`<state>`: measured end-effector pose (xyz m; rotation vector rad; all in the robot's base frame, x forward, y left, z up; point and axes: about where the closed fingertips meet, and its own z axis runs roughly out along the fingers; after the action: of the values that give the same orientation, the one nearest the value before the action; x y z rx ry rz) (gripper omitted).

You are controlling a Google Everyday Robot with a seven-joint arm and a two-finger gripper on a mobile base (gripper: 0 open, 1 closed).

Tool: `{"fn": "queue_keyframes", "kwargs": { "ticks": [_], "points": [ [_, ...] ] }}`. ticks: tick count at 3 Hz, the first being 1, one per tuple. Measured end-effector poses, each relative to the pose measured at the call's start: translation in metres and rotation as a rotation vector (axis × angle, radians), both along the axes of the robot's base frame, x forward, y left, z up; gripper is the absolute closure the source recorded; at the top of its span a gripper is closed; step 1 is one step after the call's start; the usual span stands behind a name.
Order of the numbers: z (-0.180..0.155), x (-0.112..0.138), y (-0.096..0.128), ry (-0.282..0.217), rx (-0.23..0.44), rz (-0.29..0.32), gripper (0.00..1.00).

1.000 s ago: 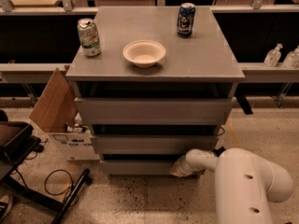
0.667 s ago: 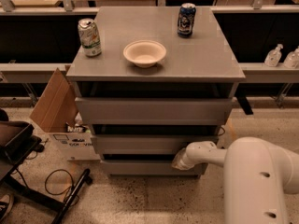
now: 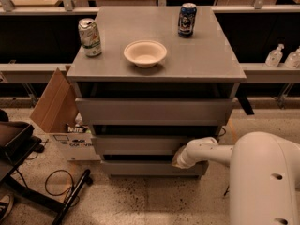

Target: Close bottom drawer

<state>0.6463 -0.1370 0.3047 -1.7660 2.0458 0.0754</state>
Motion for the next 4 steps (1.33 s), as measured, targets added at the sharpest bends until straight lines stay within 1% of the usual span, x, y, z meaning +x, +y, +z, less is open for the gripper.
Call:
{"fn": "queue_keyframes", "kwargs": {
  "ticks": [1,2,3,4],
  "points": [
    [-0.002,-0.012,0.000,0.031,-0.004,0.032,1.00],
    [0.020,-0.031,-0.027,0.047,-0.080,0.064,1.00],
    [0.067,-0.086,-0.057,0.109,-0.210,0.154,1.00],
    [0.118,-0.136,-0.090,0.151,-0.338,0.185,1.00]
  ]
}}
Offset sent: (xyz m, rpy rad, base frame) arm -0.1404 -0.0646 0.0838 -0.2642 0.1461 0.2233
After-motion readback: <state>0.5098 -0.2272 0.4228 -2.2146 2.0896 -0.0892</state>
